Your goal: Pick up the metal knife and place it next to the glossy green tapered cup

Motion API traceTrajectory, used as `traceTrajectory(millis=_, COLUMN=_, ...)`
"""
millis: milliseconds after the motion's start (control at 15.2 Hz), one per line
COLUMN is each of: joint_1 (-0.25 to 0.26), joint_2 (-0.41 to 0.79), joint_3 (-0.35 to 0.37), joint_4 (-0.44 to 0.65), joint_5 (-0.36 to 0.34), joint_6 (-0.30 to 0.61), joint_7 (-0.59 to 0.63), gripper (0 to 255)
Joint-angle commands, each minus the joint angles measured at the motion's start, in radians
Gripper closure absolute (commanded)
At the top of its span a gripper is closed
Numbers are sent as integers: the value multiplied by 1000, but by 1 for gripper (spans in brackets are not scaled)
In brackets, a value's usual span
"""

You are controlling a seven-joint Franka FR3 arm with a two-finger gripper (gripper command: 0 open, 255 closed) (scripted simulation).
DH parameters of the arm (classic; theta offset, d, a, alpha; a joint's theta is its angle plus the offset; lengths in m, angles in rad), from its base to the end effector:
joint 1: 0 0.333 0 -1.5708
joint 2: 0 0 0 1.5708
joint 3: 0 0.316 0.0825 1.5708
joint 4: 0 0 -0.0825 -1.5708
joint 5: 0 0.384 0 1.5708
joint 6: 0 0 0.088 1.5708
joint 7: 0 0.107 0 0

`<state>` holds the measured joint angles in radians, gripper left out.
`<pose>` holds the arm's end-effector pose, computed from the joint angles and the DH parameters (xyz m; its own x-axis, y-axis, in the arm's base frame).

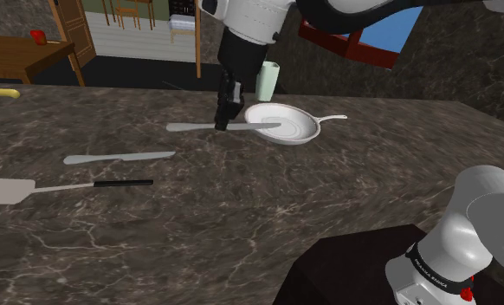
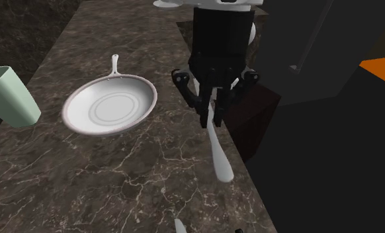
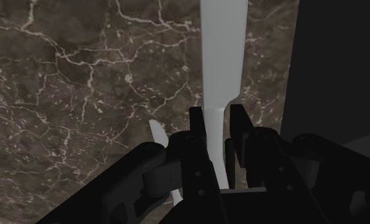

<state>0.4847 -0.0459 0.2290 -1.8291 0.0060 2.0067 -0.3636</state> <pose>0.4295 0.3755 0.5666 0.4570 0.8656 0.2045 0.8731 -0.4805 0.0827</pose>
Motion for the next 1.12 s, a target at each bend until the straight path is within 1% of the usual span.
traceTrajectory(millis=0, joint_1=0, joint_2=-2, joint_3=0, joint_4=23, joint_5=0, joint_6=-25, joint_7=0, gripper=255)
traceTrajectory(millis=924, joint_1=1, joint_2=28, joint_3=2, joint_4=246, joint_5=-7, joint_6=-219, joint_7=5, gripper=255)
traceTrajectory(millis=1056, joint_1=-22, joint_2=31, joint_3=-22, joint_4=249, joint_5=2, joint_6=-220, joint_7=-43, gripper=255)
